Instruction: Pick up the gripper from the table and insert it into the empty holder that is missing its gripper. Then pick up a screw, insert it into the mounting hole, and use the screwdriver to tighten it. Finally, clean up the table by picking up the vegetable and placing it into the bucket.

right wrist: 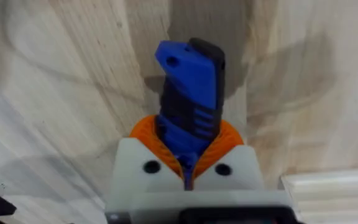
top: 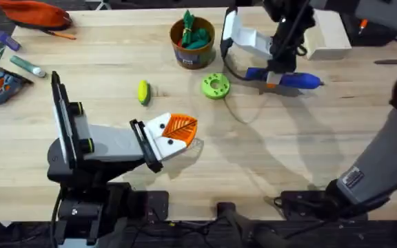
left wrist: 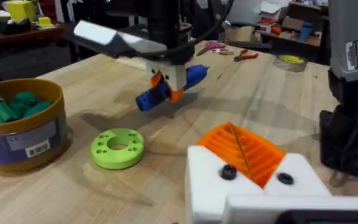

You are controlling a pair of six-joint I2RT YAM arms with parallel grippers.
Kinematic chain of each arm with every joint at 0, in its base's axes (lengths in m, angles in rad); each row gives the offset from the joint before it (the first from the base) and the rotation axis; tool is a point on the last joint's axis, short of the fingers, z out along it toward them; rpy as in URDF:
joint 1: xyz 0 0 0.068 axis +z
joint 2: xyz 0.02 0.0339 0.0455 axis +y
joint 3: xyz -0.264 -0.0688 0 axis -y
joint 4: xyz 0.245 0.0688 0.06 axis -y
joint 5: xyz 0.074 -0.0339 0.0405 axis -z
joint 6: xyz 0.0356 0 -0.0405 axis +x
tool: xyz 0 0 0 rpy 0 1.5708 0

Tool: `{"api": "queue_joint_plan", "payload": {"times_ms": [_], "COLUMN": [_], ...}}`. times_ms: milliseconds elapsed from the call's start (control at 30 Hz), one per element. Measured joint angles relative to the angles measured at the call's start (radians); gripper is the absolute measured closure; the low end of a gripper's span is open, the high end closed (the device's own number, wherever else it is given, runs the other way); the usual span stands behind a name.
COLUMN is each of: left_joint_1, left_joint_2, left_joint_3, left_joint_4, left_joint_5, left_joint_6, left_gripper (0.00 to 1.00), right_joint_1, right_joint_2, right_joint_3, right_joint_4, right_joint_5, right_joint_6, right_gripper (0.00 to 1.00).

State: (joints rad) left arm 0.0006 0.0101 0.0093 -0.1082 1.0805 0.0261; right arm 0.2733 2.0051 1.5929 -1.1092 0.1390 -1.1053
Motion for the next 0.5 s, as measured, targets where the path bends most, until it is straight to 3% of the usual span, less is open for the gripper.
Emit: {"api": "queue_joint_plan", "payload": {"times_ms": [267, 300, 500], "left_joint_1": [0.0, 0.0, 0.0], "left_joint_2": [0.0, 0.0, 0.0], "left_joint_3": [0.0, 0.0, 0.0], "left_joint_4": [0.0, 0.0, 0.0], "left_joint_5": [0.0, 0.0, 0.0], "left_joint_6": [0.0, 0.0, 0.0], "left_gripper": [0.988, 0.988, 0.988], "right_joint_1": [0.003, 0.003, 0.003], "right_joint_2": [0.057, 0.057, 0.057], "right_joint_3": [0.0, 0.0, 0.0], "right_joint_4": [0.024, 0.028, 0.025], "right_joint_5": [0.0, 0.0, 0.008], "right_joint_6": [-0.002, 0.002, 0.004], "right_gripper": [0.978, 0.929, 0.079]}}
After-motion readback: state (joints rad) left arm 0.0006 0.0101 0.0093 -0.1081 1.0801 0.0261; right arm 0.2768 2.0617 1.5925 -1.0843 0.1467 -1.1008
